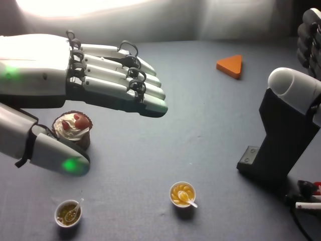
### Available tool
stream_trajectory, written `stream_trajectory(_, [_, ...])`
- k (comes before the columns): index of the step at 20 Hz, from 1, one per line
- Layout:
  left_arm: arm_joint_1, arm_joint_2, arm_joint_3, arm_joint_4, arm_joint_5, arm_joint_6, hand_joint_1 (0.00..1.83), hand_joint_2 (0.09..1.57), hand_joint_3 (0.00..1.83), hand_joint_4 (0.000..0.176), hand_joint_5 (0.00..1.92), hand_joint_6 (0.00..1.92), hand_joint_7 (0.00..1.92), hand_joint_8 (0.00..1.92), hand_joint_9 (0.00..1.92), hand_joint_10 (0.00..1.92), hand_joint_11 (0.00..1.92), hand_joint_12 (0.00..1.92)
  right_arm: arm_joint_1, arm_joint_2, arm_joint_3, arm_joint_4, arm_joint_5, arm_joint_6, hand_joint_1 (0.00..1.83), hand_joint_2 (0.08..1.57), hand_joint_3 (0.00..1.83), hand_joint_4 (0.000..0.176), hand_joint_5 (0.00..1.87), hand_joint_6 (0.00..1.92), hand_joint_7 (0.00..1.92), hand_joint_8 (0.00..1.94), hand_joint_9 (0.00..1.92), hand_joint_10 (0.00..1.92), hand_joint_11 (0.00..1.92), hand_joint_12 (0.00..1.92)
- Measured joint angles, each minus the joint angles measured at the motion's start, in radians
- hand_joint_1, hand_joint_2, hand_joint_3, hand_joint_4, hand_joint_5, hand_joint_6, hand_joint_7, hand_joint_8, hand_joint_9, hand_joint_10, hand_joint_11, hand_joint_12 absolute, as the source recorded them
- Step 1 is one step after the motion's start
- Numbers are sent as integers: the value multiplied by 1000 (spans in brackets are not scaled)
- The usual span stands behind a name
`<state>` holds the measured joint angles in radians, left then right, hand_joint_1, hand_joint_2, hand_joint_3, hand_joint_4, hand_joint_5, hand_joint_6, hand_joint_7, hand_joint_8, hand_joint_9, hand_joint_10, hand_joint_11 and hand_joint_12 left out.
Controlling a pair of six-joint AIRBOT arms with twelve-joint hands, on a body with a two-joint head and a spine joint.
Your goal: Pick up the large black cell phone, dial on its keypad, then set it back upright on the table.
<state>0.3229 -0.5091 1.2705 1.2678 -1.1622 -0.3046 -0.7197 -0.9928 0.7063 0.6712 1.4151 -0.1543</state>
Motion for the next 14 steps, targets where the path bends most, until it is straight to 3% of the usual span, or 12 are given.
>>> stream_trajectory(3, [0, 0, 0, 0, 0, 0, 16, 1262, 0, 0, 235, 8, 250, 7, 199, 7, 0, 407, 0, 0, 0, 0, 0, 0, 1055, 971, 3, 0, 0, 0, 0, 0, 0, 0, 0, 0])
stream_trajectory(14, [0, 0, 0, 0, -2, -3, 30, 1258, 0, 0, 233, 1, 251, 0, 229, 1, 0, 586, -1, 5, -44, -8, 0, -7, 1074, 921, 0, 0, 0, 0, 0, 0, 0, 0, 0, 0])
